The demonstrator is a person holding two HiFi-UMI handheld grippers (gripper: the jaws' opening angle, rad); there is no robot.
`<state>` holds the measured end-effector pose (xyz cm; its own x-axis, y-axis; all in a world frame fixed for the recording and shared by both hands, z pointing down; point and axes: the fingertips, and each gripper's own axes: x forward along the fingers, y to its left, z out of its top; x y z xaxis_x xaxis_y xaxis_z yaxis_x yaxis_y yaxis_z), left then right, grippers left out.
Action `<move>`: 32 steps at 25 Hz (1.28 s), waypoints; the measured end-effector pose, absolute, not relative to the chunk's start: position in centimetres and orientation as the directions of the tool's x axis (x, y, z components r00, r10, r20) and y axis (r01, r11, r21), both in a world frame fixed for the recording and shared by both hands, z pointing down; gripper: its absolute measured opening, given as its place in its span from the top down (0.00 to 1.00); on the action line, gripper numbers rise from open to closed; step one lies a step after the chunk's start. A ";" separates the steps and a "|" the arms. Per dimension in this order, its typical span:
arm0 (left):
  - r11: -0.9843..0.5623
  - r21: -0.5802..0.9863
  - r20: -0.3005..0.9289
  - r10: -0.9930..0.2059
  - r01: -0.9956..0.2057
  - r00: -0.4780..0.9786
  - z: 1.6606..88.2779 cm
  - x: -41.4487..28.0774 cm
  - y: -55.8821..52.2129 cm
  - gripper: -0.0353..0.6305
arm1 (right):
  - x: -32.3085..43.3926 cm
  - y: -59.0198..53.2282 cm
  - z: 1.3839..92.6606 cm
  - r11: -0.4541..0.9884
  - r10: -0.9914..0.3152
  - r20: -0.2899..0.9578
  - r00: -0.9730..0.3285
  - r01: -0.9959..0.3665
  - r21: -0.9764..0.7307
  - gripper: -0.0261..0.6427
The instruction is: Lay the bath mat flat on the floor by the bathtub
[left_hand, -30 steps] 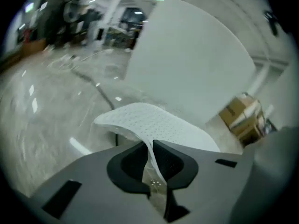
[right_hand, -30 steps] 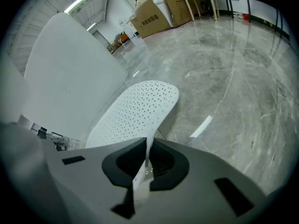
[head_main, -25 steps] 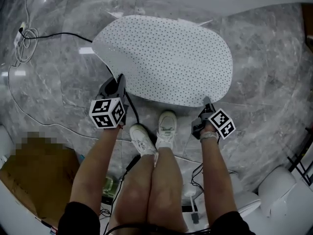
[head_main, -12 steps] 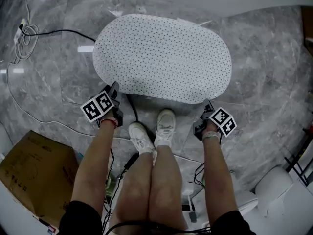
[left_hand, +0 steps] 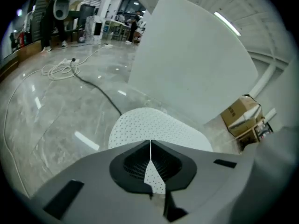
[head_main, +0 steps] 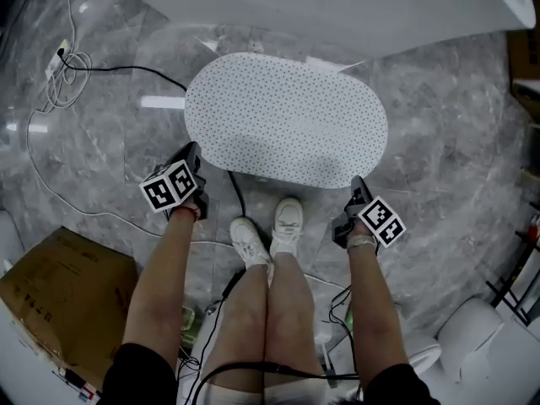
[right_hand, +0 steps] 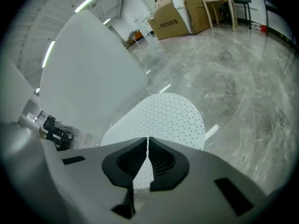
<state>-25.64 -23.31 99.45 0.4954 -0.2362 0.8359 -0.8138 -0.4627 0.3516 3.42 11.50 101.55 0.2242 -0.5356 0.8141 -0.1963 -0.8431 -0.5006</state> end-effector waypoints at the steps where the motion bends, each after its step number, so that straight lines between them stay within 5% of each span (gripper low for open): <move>1: -0.505 0.353 0.824 -0.230 -0.788 0.517 98.0 -24.7 -23.5 0.92 | 3.8 10.5 100.0 -0.824 -0.563 0.793 0.233 -0.230 -0.517 0.92; 15: -0.702 0.445 0.659 -0.164 -0.556 0.735 76.4 -16.5 -22.0 0.93 | 4.6 5.1 78.6 -0.642 -0.735 0.643 0.217 -0.529 -0.555 0.92; 32: -0.658 0.549 0.450 -0.287 -0.515 0.846 51.7 -16.6 -21.3 0.93 | 3.8 0.6 52.8 -0.344 -0.900 0.405 0.163 -0.836 -0.427 0.92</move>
